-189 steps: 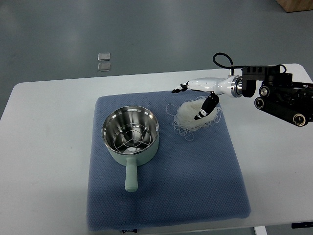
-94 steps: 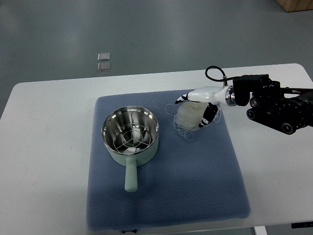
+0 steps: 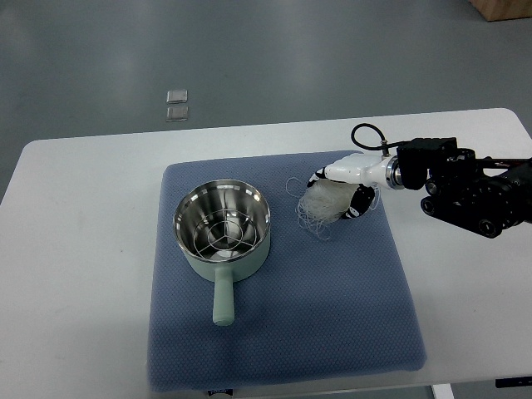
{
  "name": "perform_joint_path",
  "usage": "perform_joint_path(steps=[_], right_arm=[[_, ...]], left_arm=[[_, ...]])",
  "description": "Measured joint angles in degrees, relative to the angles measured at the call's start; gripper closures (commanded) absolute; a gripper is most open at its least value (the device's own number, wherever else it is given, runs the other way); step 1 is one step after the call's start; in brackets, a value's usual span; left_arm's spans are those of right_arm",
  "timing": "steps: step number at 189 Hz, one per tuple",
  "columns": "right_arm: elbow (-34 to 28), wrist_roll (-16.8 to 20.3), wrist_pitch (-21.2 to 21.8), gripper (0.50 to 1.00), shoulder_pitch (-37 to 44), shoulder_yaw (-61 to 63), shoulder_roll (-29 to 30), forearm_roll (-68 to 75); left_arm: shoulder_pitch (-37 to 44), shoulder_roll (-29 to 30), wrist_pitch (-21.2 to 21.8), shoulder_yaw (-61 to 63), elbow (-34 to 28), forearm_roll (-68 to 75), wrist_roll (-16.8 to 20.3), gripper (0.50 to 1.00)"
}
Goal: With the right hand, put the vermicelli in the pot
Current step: 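Close the right hand fingers around the vermicelli and lift it, then carry the vermicelli over the steel pot and release it inside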
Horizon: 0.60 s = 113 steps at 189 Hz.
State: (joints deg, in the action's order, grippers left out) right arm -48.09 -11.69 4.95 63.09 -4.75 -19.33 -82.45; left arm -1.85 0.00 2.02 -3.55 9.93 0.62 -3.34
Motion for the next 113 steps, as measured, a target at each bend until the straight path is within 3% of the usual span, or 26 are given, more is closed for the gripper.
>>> perform_joint_path(steps=[73, 113], right_arm=[[-0.91, -2.27, -8.13, 1.000, 1.24, 2.40, -1.24, 0.80], [-6.55, -4.39, -9.91, 1.000, 3.05, 9.10, -3.76, 1.13]], left_arm=[[0.01, 0.00, 0.00, -0.01, 0.01, 0.00, 0.00, 0.500], [0.01, 0.00, 0.00, 0.12, -0.08, 0.00, 0.00, 0.500]])
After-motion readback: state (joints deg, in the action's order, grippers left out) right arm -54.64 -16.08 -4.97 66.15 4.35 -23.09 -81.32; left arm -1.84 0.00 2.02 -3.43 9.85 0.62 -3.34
